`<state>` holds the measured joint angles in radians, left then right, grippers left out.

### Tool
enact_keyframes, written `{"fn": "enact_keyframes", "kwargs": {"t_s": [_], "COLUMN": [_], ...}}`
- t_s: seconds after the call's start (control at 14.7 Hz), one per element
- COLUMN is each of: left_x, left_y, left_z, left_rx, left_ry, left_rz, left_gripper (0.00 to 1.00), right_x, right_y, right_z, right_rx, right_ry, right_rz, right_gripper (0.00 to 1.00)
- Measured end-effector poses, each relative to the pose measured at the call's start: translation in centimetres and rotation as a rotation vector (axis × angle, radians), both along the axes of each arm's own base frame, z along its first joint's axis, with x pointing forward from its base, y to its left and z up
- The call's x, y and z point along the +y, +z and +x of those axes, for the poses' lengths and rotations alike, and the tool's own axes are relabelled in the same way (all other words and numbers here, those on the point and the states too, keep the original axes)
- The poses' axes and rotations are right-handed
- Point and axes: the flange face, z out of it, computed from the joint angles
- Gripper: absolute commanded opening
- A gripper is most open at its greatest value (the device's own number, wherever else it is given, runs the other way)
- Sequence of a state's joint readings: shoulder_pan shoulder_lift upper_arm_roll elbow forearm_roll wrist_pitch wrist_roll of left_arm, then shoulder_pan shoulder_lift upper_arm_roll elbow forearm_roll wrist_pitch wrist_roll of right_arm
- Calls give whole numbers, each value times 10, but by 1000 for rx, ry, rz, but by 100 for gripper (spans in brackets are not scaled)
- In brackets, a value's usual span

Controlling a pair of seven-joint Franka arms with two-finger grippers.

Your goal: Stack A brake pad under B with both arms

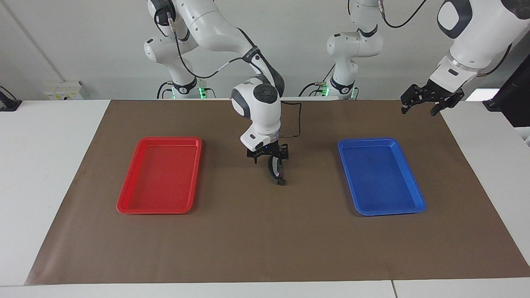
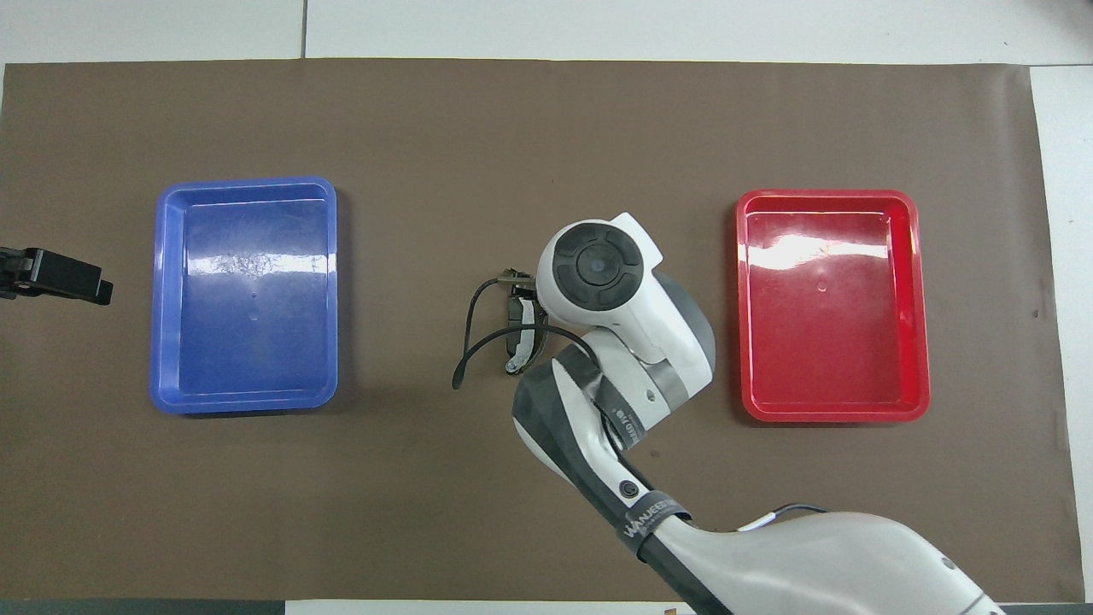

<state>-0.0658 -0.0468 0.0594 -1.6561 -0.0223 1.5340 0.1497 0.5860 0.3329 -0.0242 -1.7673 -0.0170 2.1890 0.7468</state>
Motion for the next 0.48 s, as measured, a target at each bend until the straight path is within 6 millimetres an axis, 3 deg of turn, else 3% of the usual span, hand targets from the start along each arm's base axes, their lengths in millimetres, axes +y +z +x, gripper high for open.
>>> {"fn": "enact_keyframes", "kwargs": {"t_s": [0.2,0.48], "left_x": [0,0], "left_y": [0,0], "left_z": [0,0], "left_rx": [0,0], "left_ry": [0,0], "left_rz": [0,0], "left_gripper": [99,99], "right_x": [-87,-189], "right_y": [62,101], "right_z": [24,35], "right_rx": [-9,34], "right_ry": [-22,-17], "right_rz": [-15,-44], "right_gripper": [100,100]}}
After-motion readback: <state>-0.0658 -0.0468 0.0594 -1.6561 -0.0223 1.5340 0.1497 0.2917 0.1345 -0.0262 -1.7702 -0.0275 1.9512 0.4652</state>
